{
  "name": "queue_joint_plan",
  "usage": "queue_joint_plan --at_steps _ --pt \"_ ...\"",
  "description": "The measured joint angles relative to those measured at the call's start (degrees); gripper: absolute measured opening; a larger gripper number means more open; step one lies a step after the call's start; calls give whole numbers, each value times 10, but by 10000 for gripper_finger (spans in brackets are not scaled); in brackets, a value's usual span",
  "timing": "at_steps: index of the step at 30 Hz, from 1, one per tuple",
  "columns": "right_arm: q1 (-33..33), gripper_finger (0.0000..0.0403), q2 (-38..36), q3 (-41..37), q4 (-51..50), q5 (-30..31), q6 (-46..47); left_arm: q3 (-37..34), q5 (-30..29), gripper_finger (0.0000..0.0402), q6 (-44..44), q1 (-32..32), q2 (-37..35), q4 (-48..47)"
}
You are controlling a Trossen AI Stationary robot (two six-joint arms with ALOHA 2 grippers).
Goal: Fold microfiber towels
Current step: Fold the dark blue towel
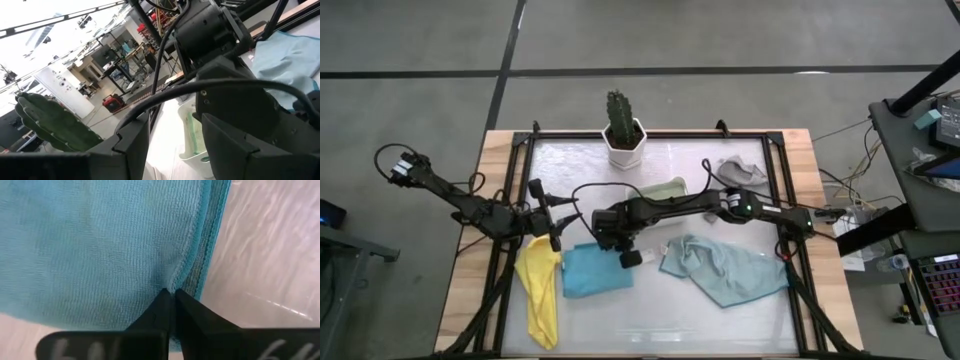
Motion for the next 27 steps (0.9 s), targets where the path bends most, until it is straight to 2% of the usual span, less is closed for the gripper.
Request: queue_joint_plan --at_steps 15,27 --pt "9 9 -40 22 -58 1 35 0 -3 166 0 0 0 0" --pt "43 9 -42 18 -98 2 127 0 -8 166 0 0 -1 0"
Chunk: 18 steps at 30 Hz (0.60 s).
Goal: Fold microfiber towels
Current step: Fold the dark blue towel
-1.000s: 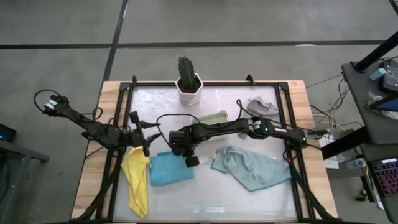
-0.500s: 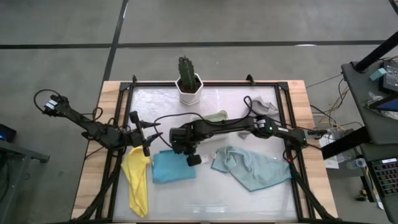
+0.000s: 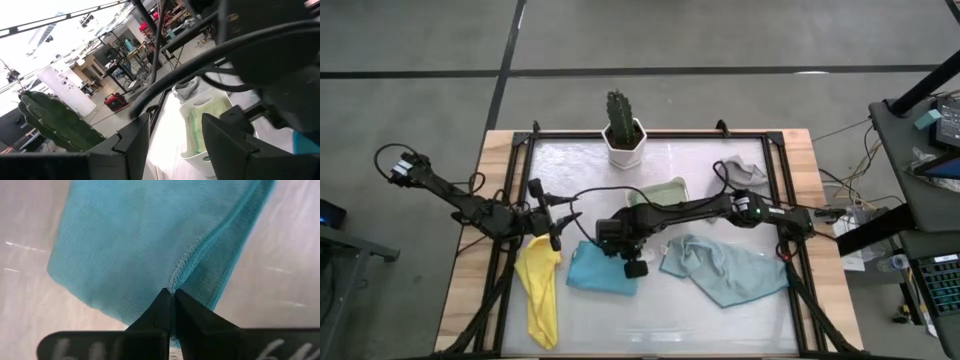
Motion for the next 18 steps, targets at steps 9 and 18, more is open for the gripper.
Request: queue_joint_plan --at_steps 9,18 --pt "35 9 0 -15 4 -3 84 0 -8 166 0 0 0 16" --pt "60 81 0 -19 9 7 180 0 -9 166 -4 0 0 17"
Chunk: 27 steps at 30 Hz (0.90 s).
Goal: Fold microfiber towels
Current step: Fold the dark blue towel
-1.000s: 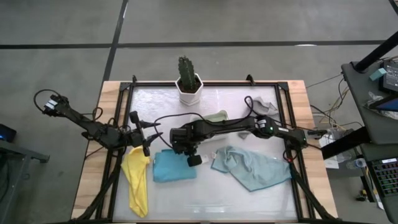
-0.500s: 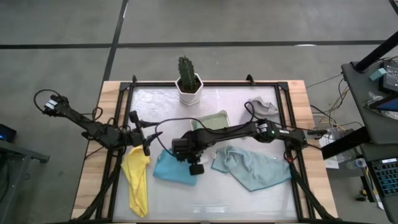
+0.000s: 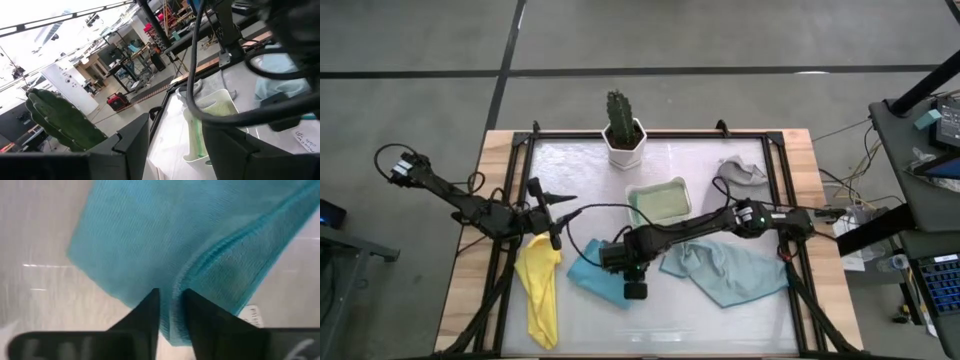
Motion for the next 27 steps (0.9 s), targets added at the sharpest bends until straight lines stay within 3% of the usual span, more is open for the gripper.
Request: queue_joint_plan --at_steps 6,11,15,22,27 --pt "13 142 1 -2 -30 65 -6 -2 0 166 -3 0 7 1" --pt "17 156 1 -7 -40 83 -10 -5 0 166 -3 0 18 3" --pt "16 124 1 -15 -38 84 -12 -5 0 166 -2 0 28 25" --pt "17 18 1 -34 -16 86 -36 -5 0 166 -2 0 28 28" --pt "18 10 -19 -34 -56 99 -38 -6 -3 166 -2 0 26 28"
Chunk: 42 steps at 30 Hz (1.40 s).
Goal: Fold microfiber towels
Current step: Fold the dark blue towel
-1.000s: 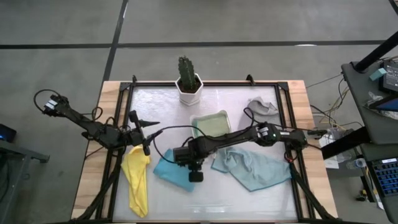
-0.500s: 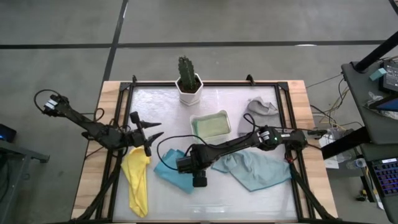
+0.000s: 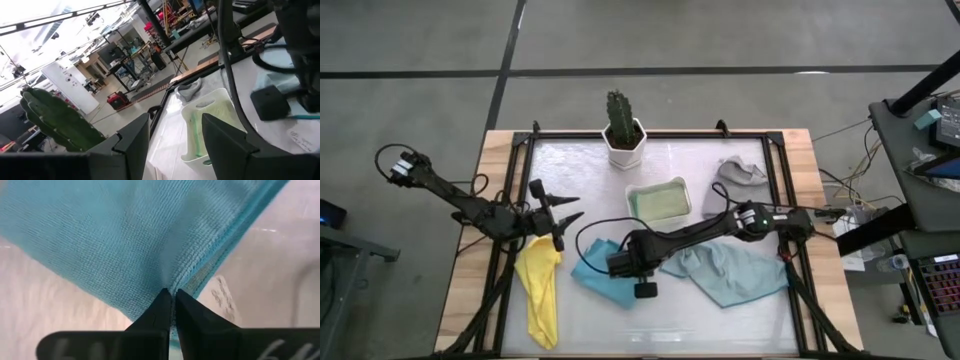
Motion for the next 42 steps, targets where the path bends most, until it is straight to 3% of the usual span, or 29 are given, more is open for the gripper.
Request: queue_joint_plan --at_steps 11,19,23,28,34,38,42 --pt "29 9 -58 -64 25 0 17 1 -10 166 0 0 -1 2" --pt "35 12 -65 -153 122 -17 38 1 -11 166 0 0 19 47" --pt "37 36 -102 -184 135 -6 38 6 -10 166 0 0 46 86" --pt "49 86 -178 -266 166 75 59 26 -11 166 0 0 97 138" --pt "82 141 -294 -417 320 131 77 95 -9 166 -88 -4 202 135" --pt "101 158 -341 -510 496 133 76 163 -8 166 -169 -42 299 45" --pt "114 161 -349 -564 593 133 71 281 -4 166 -336 -115 369 -178"
